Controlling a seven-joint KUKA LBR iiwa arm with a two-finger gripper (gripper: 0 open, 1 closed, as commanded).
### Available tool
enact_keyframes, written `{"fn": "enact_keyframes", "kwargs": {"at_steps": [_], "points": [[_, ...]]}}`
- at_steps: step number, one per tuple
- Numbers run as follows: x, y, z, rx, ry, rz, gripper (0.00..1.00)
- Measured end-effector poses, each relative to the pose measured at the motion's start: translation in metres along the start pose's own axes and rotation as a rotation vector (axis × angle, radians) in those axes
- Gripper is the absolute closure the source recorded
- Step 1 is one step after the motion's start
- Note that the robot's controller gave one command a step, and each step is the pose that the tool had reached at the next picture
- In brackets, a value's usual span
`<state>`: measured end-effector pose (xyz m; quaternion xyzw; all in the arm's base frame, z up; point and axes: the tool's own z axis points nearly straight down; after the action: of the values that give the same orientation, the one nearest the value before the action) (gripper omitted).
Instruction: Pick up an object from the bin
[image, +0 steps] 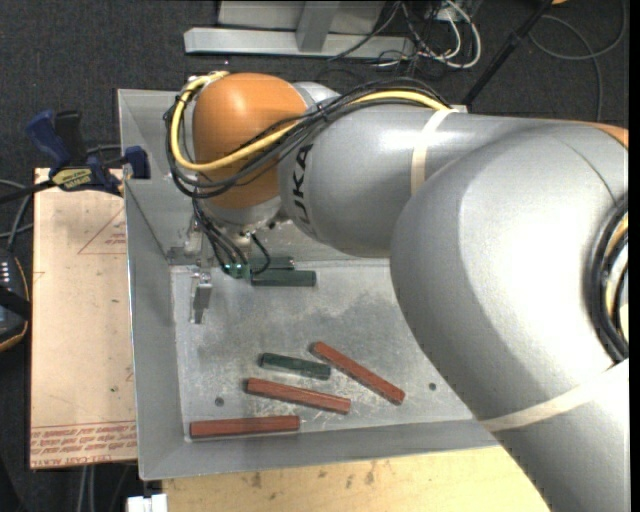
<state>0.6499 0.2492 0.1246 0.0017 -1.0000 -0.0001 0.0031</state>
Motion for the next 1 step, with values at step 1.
{"fn": "enact_keyframes", "kwargs": {"at_steps": [1], "points": [[-0.0023, -0.0007, -0.0054, -0.002, -0.007, 0.003, 0.00]]}}
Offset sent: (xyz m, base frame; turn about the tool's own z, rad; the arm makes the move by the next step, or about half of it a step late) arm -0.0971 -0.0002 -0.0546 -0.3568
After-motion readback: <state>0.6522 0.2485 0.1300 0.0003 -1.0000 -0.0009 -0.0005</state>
